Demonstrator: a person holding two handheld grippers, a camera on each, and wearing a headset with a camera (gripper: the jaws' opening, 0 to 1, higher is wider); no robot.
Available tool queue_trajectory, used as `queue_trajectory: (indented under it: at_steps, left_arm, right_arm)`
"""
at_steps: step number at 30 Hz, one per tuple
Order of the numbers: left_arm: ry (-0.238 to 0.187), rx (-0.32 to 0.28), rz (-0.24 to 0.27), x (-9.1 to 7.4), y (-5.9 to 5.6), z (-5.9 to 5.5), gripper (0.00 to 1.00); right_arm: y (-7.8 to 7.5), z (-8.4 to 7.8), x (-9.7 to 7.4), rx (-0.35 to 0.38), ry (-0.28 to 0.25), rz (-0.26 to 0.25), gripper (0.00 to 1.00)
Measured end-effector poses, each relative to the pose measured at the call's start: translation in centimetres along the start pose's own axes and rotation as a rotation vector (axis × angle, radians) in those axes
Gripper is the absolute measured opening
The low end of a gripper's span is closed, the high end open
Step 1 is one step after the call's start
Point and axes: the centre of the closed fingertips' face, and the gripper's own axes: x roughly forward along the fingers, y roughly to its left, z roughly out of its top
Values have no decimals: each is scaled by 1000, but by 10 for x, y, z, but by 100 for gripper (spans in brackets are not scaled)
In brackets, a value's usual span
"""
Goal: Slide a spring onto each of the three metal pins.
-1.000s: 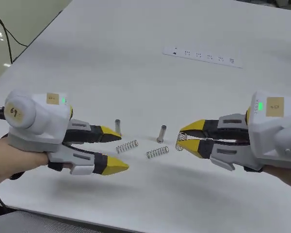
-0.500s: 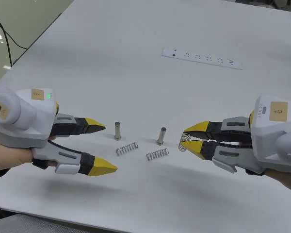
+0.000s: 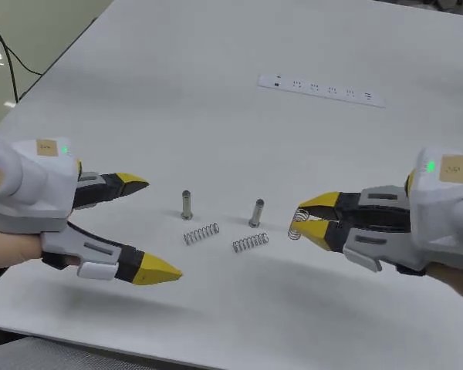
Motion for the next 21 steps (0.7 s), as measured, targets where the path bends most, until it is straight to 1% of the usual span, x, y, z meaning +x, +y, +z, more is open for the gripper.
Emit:
queue_trajectory:
  at_steps: [6, 11, 14, 21]
  left_arm:
    - [-14, -7, 21, -3, 5, 1, 96]
    - [-25, -16, 29, -4, 8, 3, 98]
    - [-30, -20, 42, -5, 11, 3, 98]
    - [-27, -26, 51, -5, 12, 2, 98]
  right_arm:
    - [-2, -3, -2, 34, -7, -1, 7]
    - [-6, -4, -5, 38, 3, -13, 7]
    - [-16, -7, -10, 53, 5, -43, 7]
    - [-42, -16, -23, 82, 14, -128, 7]
